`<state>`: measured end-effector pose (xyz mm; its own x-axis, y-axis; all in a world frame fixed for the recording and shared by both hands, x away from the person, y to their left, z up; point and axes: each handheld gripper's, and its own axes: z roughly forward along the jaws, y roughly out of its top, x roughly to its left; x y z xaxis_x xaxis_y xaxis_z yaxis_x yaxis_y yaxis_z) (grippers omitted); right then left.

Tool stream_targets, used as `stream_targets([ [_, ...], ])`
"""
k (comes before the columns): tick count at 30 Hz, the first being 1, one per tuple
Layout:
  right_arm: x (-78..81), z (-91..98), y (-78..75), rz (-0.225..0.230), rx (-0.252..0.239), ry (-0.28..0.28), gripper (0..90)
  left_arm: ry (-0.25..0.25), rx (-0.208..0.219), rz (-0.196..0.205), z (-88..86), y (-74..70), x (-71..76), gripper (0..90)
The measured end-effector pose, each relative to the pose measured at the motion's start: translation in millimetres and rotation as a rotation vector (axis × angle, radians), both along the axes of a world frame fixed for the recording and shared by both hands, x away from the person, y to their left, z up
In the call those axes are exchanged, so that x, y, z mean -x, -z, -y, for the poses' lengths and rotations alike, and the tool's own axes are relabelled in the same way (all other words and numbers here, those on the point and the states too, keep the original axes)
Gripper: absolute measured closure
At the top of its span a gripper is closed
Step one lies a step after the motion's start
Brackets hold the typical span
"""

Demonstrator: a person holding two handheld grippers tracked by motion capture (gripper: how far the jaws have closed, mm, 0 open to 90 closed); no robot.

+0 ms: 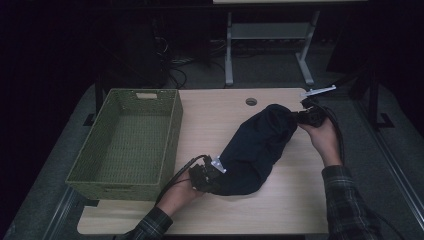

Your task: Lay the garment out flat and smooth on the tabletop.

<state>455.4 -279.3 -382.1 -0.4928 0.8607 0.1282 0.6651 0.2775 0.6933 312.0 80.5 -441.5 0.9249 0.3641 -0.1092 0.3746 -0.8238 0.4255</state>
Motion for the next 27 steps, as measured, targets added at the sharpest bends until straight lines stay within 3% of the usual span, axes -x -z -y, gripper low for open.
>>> stream_targets([
  [9, -28.1, -14.5, 34.6, -0.049, 0.009, 0.017, 78.1, 0.0, 0.003, 0.003, 0.2, 0.3, -0.3, 90.0],
  [12, -29.1, -16.6, 38.2, -0.05, 0.0, 0.025, 62.2, 0.0, 0.002, 0.003, 0.3, 0.3, -0.1, 90.0],
  [16, -22.8, -12.1, 27.4, 0.005, -0.019, 0.052, 48.9, 0.003, 0.002, 0.002, 0.1, 0.3, -0.6, 90.0],
  [20, -12.1, -4.4, 13.6, 0.013, -0.035, 0.051, 45.7, 0.001, 0.002, 0.003, 0.3, 0.3, -0.4, 90.0],
  [27, 18.0, 2.8, 2.7, 0.027, -0.003, 0.042, 43.1, -0.004, 0.007, 0.005, 0.6, 0.8, 0.1, 90.0],
])
